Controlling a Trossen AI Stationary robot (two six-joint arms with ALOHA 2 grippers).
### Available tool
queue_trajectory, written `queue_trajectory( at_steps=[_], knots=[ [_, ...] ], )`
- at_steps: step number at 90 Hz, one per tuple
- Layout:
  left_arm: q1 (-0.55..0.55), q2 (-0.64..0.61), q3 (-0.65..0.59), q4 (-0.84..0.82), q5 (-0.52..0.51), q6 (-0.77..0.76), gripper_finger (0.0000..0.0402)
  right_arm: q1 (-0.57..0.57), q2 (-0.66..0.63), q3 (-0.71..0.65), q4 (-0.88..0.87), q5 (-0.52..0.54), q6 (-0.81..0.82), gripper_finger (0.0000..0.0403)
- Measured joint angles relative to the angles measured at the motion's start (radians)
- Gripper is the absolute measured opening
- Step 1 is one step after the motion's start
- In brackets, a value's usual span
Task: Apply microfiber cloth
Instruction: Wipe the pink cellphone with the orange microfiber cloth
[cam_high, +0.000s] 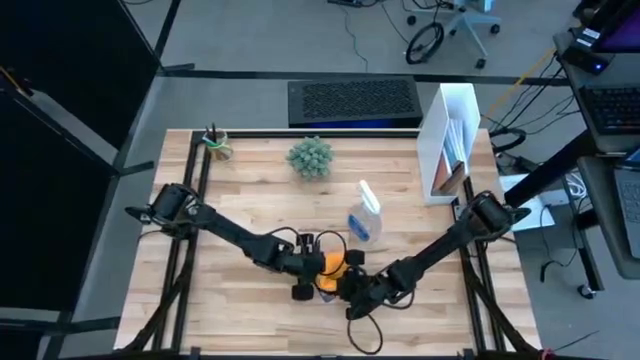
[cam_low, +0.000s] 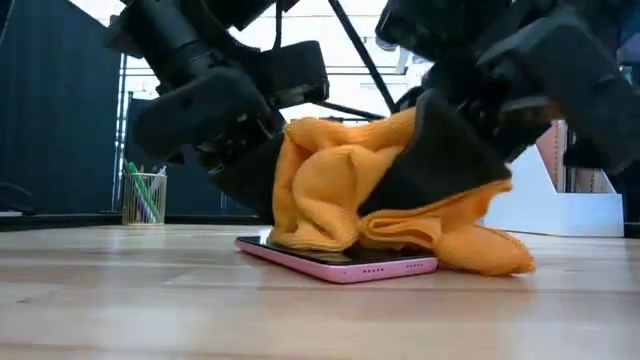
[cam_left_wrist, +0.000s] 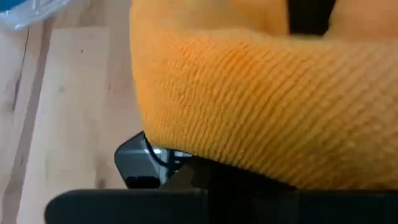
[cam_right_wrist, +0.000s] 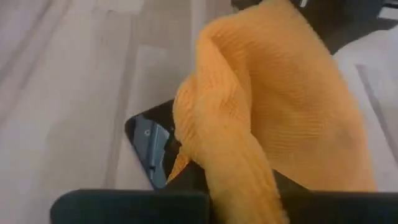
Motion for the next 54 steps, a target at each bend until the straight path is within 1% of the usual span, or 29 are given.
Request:
queue_trajectory(
  at_steps=[9, 24, 42, 47, 50, 54],
  knots=[
    [0.002, 0.020, 0.000, 0.002, -0.002, 0.000, 0.0005, -0.002, 0.002, 0.000, -0.001, -0.017, 0.001, 0.0007],
    [0.006, 0.038, 0.001, 0.001, -0.002, 0.000, 0.0005, 0.003, 0.009, 0.002, -0.020, -0.113, 0.050, 0.0006],
    [0.013, 0.039, 0.001, 0.001, -0.003, -0.019, 0.0005, 0.063, -0.003, 0.004, -0.094, -0.154, 0.149, 0.0006],
    [0.013, 0.040, 0.000, 0.000, -0.003, -0.019, 0.0005, 0.087, -0.013, 0.001, -0.121, -0.202, 0.162, 0.0006],
    [0.013, 0.040, 0.000, 0.000, -0.003, -0.019, 0.0005, 0.101, -0.017, -0.002, -0.129, -0.205, 0.166, 0.0006],
    [0.014, 0.040, 0.000, 0.000, -0.004, -0.020, 0.0005, 0.110, -0.036, -0.002, -0.151, -0.241, 0.176, 0.0006]
  ],
)
